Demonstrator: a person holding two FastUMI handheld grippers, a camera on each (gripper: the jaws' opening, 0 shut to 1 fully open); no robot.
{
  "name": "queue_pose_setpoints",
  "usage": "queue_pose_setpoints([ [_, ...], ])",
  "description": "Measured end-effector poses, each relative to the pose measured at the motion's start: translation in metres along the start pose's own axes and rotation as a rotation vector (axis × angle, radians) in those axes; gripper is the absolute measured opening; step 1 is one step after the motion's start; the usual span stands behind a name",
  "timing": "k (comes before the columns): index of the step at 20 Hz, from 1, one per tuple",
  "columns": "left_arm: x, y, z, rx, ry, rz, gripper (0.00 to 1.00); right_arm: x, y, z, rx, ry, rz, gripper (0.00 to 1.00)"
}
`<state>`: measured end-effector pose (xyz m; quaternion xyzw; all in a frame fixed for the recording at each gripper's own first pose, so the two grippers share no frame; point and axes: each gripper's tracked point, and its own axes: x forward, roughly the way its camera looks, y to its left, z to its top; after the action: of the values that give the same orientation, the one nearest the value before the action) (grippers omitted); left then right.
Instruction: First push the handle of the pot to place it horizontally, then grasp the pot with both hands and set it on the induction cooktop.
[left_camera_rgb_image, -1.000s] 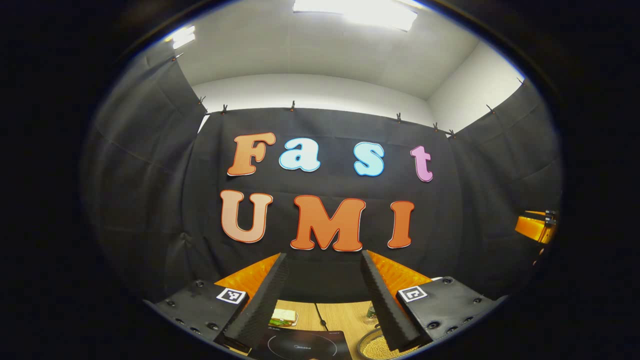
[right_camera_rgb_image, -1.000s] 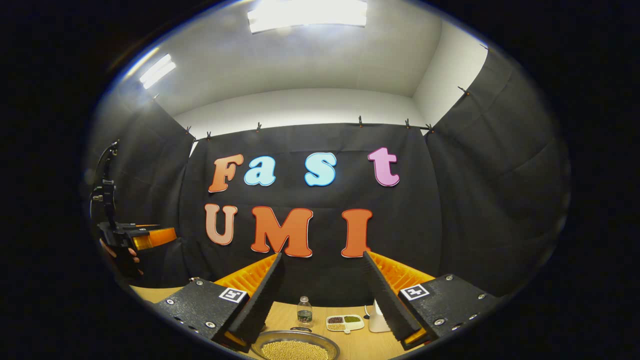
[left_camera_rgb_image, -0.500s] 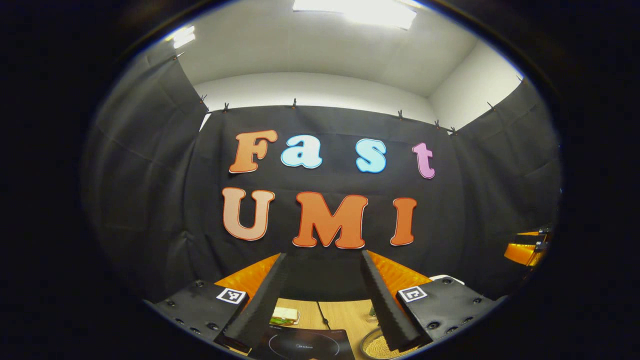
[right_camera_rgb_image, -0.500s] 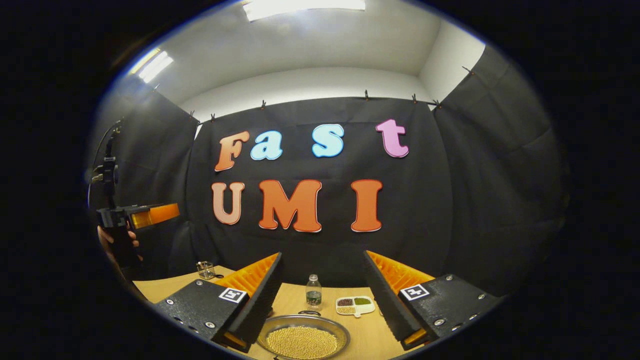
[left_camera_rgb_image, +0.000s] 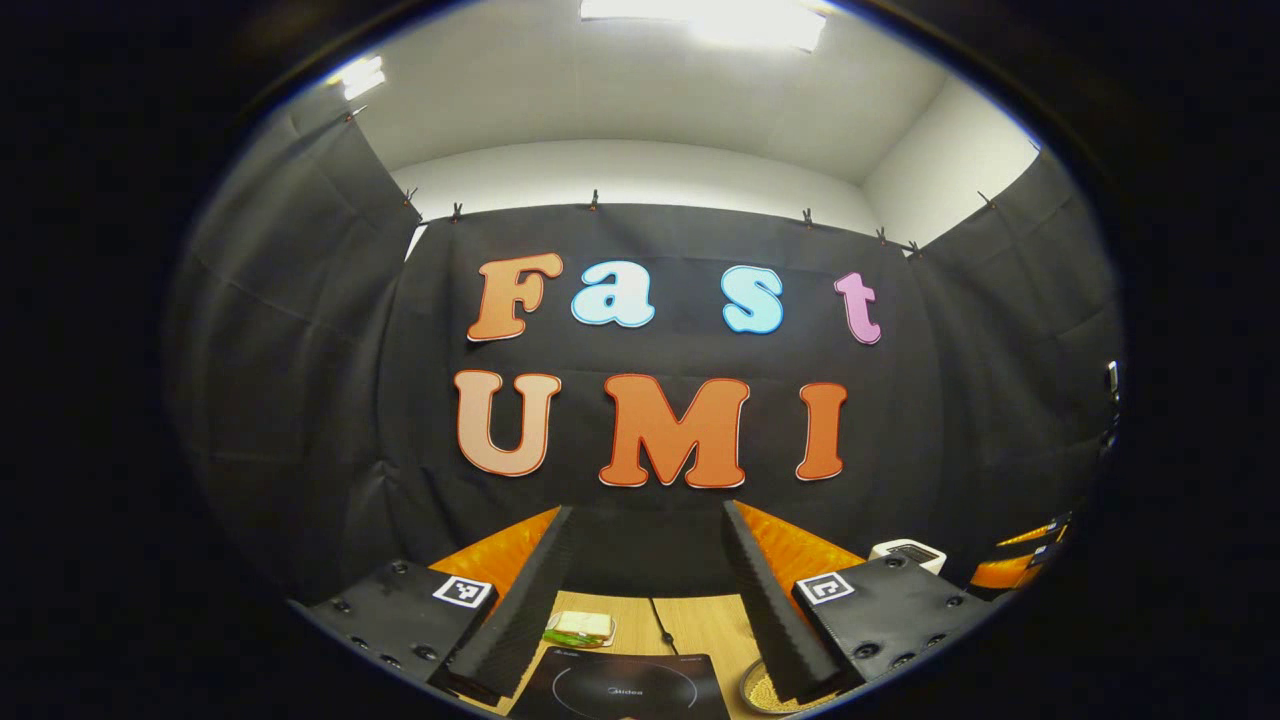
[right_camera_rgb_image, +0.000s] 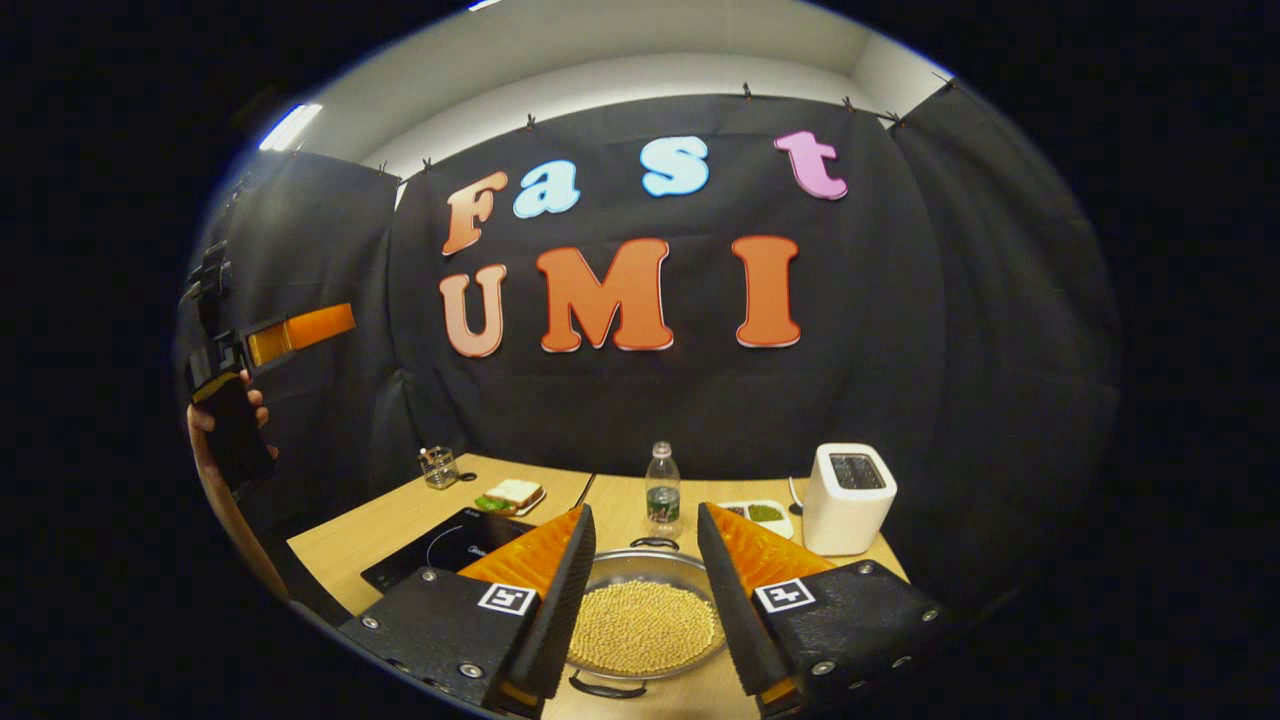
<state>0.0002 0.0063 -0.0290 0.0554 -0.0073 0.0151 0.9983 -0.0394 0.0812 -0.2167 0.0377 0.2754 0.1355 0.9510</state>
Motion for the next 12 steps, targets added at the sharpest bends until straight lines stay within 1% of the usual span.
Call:
queue_pose_setpoints([
  [1, 0.001, -0.001, -0.004, 0.004, 0.006, 0.000, 0.95, 0.004, 0.004, -0.009, 0.008, 0.033, 0.013, 0.63],
  [2, 0.002, 0.000, -0.007, 0.006, 0.011, 0.002, 0.95, 0.008, 0.009, -0.018, 0.013, 0.066, 0.024, 0.56],
  [3, 0.003, 0.002, -0.009, 0.011, 0.017, 0.001, 0.98, 0.010, 0.013, -0.028, 0.016, 0.095, 0.035, 0.52],
  [4, 0.005, 0.003, -0.011, 0.014, 0.020, 0.003, 0.95, 0.012, 0.018, -0.037, 0.018, 0.122, 0.047, 0.42],
  [5, 0.006, 0.005, -0.014, 0.016, 0.025, 0.005, 0.95, 0.013, 0.023, -0.045, 0.019, 0.147, 0.060, 0.37],
  [6, 0.006, 0.006, -0.017, 0.018, 0.032, 0.006, 0.92, 0.014, 0.027, -0.053, 0.021, 0.170, 0.071, 0.29],
  [7, 0.007, 0.007, -0.021, 0.018, 0.038, 0.008, 0.92, 0.014, 0.032, -0.061, 0.022, 0.195, 0.084, 0.25],
  [8, 0.007, 0.009, -0.024, 0.020, 0.044, 0.008, 0.95, 0.014, 0.038, -0.069, 0.023, 0.221, 0.104, 0.19],
  [9, 0.009, 0.012, -0.026, 0.019, 0.047, 0.011, 0.95, 0.013, 0.045, -0.079, 0.016, 0.250, 0.130, 0.17],
  [10, 0.009, 0.014, -0.029, 0.016, 0.050, 0.011, 0.92, 0.014, 0.051, -0.094, 0.004, 0.284, 0.150, 0.14],
  [11, 0.009, 0.016, -0.034, 0.011, 0.052, 0.011, 0.93, 0.015, 0.055, -0.109, -0.005, 0.328, 0.164, 0.13],
  [12, 0.010, 0.019, -0.039, 0.008, 0.060, 0.012, 0.94, 0.017, 0.058, -0.124, 0.006, 0.366, 0.174, 0.09],
])
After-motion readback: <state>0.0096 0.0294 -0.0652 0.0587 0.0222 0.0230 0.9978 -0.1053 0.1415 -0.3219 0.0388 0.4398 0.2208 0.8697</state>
